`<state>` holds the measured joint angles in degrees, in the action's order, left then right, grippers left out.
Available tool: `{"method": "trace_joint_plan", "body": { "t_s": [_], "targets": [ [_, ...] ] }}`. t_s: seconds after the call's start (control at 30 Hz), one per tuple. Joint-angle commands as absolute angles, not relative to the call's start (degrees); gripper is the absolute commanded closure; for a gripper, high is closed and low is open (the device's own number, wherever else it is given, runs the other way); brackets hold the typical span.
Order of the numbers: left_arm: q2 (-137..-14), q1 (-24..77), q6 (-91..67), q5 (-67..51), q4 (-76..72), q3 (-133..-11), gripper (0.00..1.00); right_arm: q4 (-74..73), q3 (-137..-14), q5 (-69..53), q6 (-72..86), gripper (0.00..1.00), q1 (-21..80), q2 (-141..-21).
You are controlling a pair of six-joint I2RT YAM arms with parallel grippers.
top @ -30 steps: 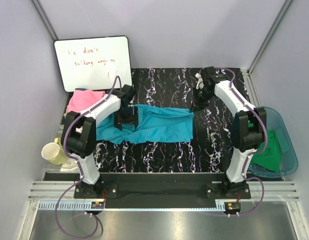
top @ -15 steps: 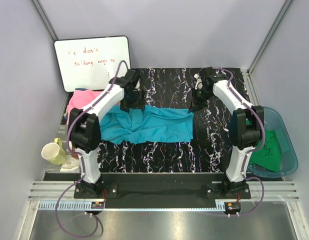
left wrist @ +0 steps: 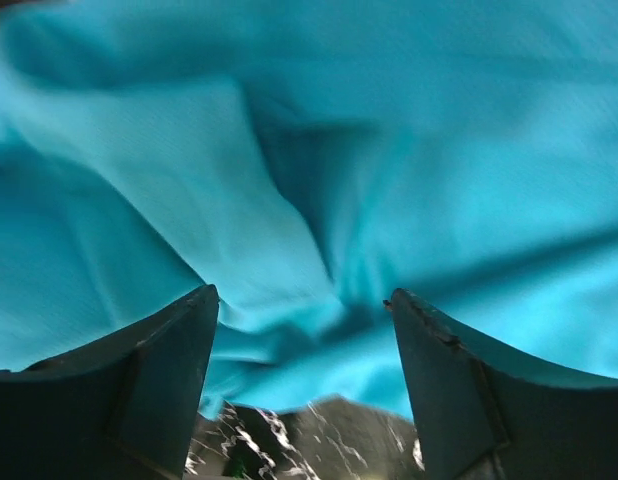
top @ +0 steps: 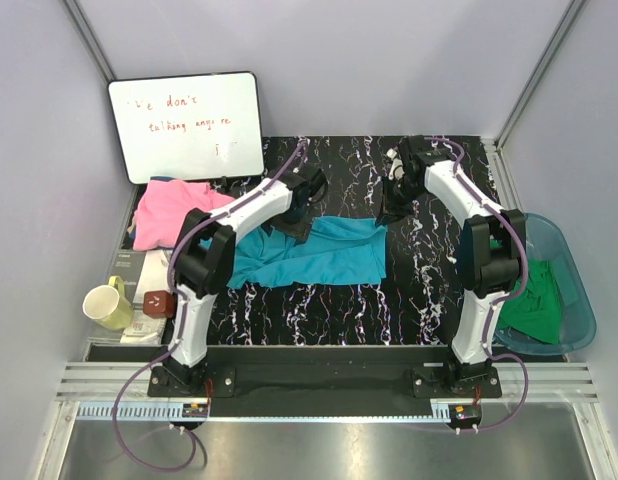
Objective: Fold and stack the t-shirts
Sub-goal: Flatten out the tshirt
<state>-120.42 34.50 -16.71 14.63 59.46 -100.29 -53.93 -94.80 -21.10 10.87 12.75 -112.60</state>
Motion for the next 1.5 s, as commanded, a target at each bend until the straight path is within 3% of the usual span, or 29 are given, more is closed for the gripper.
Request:
{"method": "trace_joint_plan", "body": {
  "t_s": [0.0, 0.17, 0.27, 0.3, 0.4, 0.43, 0.7, 1.0, 1.47],
  "targets": [
    [-124.01, 34.01, -17.66, 24.52, 61.70, -107.04, 0.28, -52.21, -93.61, -23.03, 10.37, 1.00, 12.83, -112.06],
    [-128.40, 33.93, -17.58, 25.58, 61.96, -111.35, 0.31, -51.77, -91.67, -23.20, 9.84, 1.00, 12.92, -111.62],
    [-130.16, 33.66, -18.63, 26.89, 62.49, -112.67, 0.41, -51.77, -91.06, -23.20, 9.41, 1.00, 12.83, -111.36],
    [-130.60, 33.49, -18.89, 26.98, 62.49, -112.85, 0.46, -51.77, -90.79, -23.03, 9.23, 1.00, 12.83, -111.36],
    [-131.92, 32.87, -19.42, 27.68, 63.10, -113.46, 0.81, -51.77, -90.35, -22.85, 8.62, 1.00, 12.83, -111.27],
    [-132.10, 32.70, -19.68, 27.86, 63.71, -113.55, 1.00, -51.77, -90.26, -22.85, 8.44, 1.00, 12.83, -111.36],
    [-121.22, 29.71, -21.62, 32.95, 67.49, -113.47, 1.00, -51.77, -92.72, -22.07, 8.35, 1.00, 11.87, -107.94],
    [-106.62, 22.94, -23.29, 38.32, 71.37, -123.20, 1.00, -50.72, -105.72, -14.86, 9.76, 1.00, 11.25, -98.19],
    [-86.76, 21.97, -19.78, 41.04, 70.58, -127.53, 1.00, -42.80, -104.33, -6.95, 5.54, 1.00, 11.25, -70.60]
  ]
}}
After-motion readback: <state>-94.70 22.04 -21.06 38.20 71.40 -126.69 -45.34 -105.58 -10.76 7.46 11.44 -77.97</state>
